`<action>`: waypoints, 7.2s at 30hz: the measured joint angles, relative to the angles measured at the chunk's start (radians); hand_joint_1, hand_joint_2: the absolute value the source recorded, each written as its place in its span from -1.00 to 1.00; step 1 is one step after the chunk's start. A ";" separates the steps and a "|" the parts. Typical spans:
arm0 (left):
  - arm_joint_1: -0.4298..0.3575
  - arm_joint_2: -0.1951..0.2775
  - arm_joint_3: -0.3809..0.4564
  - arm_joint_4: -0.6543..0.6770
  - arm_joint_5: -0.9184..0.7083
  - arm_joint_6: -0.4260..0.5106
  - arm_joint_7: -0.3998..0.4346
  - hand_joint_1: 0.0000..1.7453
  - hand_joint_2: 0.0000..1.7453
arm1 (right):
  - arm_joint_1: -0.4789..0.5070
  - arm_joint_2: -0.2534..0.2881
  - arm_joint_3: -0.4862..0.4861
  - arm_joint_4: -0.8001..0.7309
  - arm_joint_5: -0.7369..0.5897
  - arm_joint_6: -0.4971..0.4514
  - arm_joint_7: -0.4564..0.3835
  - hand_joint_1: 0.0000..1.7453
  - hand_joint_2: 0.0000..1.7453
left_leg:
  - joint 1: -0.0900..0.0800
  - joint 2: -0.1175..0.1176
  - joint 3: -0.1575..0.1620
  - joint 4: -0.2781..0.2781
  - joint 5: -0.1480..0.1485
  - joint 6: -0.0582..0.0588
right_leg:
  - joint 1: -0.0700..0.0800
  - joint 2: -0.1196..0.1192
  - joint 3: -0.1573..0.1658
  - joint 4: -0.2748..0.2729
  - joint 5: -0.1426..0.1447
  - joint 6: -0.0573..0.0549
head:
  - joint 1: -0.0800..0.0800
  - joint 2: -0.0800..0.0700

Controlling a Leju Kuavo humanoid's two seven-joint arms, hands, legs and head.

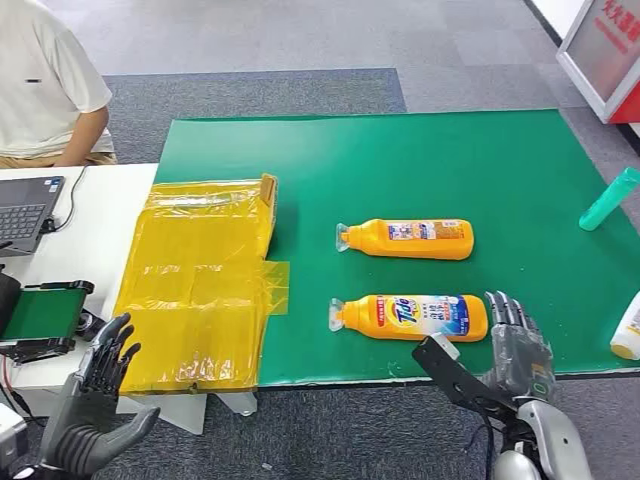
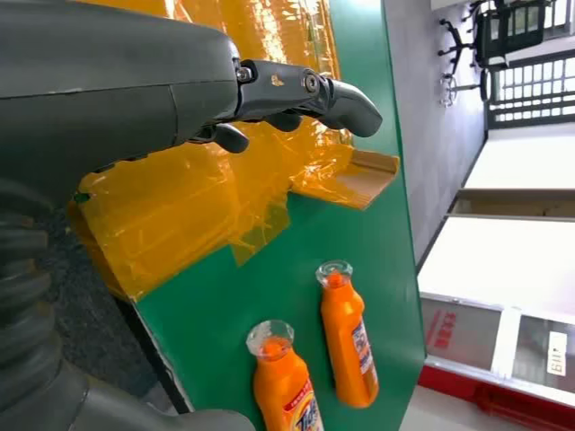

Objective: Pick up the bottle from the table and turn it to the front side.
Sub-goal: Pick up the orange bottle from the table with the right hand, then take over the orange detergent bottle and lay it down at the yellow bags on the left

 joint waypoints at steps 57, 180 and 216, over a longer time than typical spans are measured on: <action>-0.034 0.115 -0.119 0.184 0.072 0.105 0.025 -1.00 1.00 | -0.537 -0.228 0.123 0.813 0.212 0.133 0.035 1.00 1.00 | 0.000 0.000 0.003 0.000 0.002 0.001 | 0.000 0.000 0.003 0.000 0.002 0.001 | 0.000 0.000; -0.480 0.162 -0.757 0.163 0.122 0.485 -0.032 1.00 1.00 | -0.307 -0.064 0.564 0.194 -0.301 -0.351 -0.076 1.00 1.00 | -0.001 0.000 -0.001 0.000 0.005 0.000 | -0.001 0.000 -0.001 0.000 0.004 0.000 | 0.000 0.000; -0.404 0.096 -0.450 0.081 -0.392 0.700 -0.122 1.00 1.00 | -0.210 -0.067 0.472 0.105 -0.388 -0.312 -0.073 -1.00 1.00 | -0.001 0.000 -0.001 0.000 0.005 0.000 | -0.001 0.000 -0.001 0.000 0.004 0.000 | 0.000 0.000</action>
